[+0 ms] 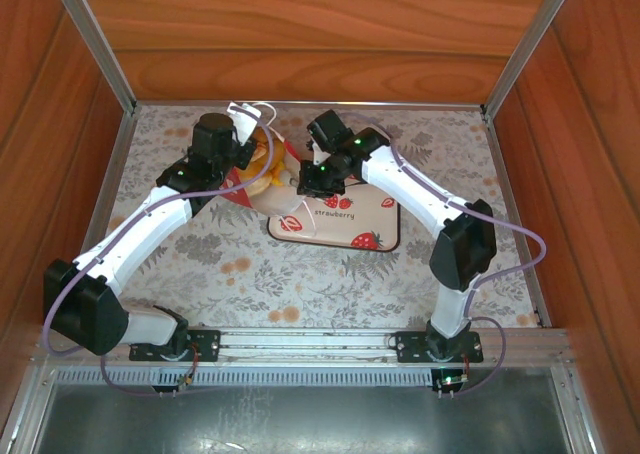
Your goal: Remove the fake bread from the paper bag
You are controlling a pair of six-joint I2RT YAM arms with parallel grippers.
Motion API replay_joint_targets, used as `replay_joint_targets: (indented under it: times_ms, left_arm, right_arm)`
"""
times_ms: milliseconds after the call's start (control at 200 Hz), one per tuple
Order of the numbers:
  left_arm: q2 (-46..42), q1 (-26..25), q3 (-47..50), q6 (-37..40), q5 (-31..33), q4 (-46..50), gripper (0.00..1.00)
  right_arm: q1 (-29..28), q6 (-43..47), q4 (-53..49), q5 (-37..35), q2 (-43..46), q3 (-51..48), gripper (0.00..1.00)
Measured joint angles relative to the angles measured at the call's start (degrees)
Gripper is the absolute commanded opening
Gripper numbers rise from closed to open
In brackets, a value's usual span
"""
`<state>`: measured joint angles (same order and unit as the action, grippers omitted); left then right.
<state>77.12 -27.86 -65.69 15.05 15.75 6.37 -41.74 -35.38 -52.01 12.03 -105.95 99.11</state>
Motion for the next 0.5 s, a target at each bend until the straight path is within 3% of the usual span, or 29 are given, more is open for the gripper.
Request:
replay_joint_targets:
  times_ms: [110, 500]
  left_arm:
    - [0.02, -0.02, 0.0, -0.11, 0.02, -0.02, 0.0]
    - [1.6, -0.55, -0.5, -0.7, 1.22, -0.83, 0.0]
  right_arm:
    - [-0.55, 0.59, -1.38, -0.72, -0.09, 1.42, 0.14]
    - [-3.74, 3.93, -9.51, -6.29, 2.47, 7.67, 0.12]
